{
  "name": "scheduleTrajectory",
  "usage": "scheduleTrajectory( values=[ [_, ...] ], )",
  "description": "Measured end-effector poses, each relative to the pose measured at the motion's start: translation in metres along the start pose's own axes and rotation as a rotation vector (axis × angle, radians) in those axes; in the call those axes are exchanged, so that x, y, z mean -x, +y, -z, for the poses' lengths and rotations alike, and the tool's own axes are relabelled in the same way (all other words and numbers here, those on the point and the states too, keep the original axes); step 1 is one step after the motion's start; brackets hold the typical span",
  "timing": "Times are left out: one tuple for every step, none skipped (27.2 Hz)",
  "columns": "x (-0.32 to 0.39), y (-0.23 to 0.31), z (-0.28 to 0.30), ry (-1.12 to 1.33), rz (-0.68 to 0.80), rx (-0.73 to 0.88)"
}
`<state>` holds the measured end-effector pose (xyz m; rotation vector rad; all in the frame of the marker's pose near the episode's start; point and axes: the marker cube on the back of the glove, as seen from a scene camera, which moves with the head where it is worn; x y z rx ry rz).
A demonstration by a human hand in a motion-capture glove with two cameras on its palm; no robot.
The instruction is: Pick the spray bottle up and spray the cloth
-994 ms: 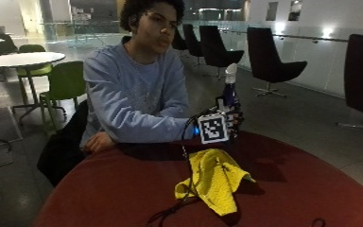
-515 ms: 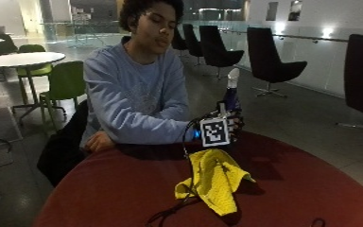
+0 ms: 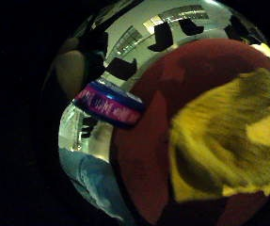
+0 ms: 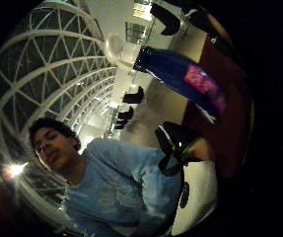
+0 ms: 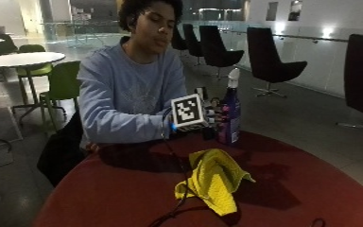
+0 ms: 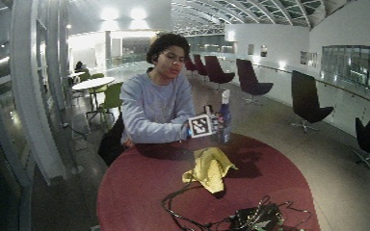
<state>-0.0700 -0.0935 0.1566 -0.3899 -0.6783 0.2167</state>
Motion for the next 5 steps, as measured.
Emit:
scheduleTrajectory(
  values=[
    [-0.007, 0.009, 0.018, 0.056, -0.013, -0.022],
    [-0.014, 0.02, 0.037, 0.107, -0.028, -0.046],
    [-0.021, 0.031, 0.054, 0.15, -0.044, -0.069],
    [-0.027, 0.04, 0.067, 0.18, -0.057, -0.088],
    [-0.03, 0.045, 0.074, 0.196, -0.065, -0.099]
  ],
)
